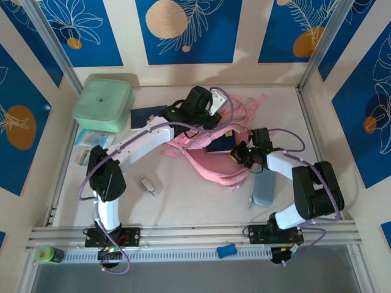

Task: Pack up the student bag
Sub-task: Place the book in the student bag, then close the student bag at the center of the table.

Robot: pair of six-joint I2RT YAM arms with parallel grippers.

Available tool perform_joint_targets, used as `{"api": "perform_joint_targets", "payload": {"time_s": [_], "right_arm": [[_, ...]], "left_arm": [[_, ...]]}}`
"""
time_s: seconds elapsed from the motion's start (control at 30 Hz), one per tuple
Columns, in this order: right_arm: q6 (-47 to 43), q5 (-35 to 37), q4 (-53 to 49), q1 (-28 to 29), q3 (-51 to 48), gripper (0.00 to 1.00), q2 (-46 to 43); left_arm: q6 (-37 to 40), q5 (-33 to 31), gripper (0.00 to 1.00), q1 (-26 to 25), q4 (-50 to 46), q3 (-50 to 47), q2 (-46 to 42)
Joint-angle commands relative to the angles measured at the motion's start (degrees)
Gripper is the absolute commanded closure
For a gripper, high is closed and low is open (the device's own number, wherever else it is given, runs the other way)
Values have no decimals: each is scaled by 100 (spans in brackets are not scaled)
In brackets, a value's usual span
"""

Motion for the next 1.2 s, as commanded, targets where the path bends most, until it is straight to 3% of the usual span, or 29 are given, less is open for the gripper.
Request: {"api": "perform_joint_targets", "payload": {"time_s": [0.0,0.17,0.3,0.47,0.6,0.8,0.97,1.03,1.17], "right_arm": [[233,334,802,-217,314,98,413],[43,-25,1261,-285,379,96,719],[-28,-462,1182,-346,138,92,419],[-448,-120,-340,-364,66,84,-721],[-617,556,-1890,-443,244,77,-1788],[-1081,674,-2997,-485,886,64,-2782],[-1524,576,-3507,-155,1605,61,-2646],[-1665,730,-3671,137,1877,59,-2493],[-1991,809,-3797,860,2396,56,-1874]], "left_arm": [[-106,269,100,40,552,156,-289],[-20,201,100,34,494,155,-274],[-29,190,100,42,464,137,-294],[-86,304,100,42,463,108,-232],[-169,286,100,41,550,-166,-232],[-519,582,100,41,595,-597,-256],[-935,987,75,37,698,-1206,-659],[-1098,857,65,42,787,-1592,-998],[-1321,235,56,86,703,-2429,-1855]]}}
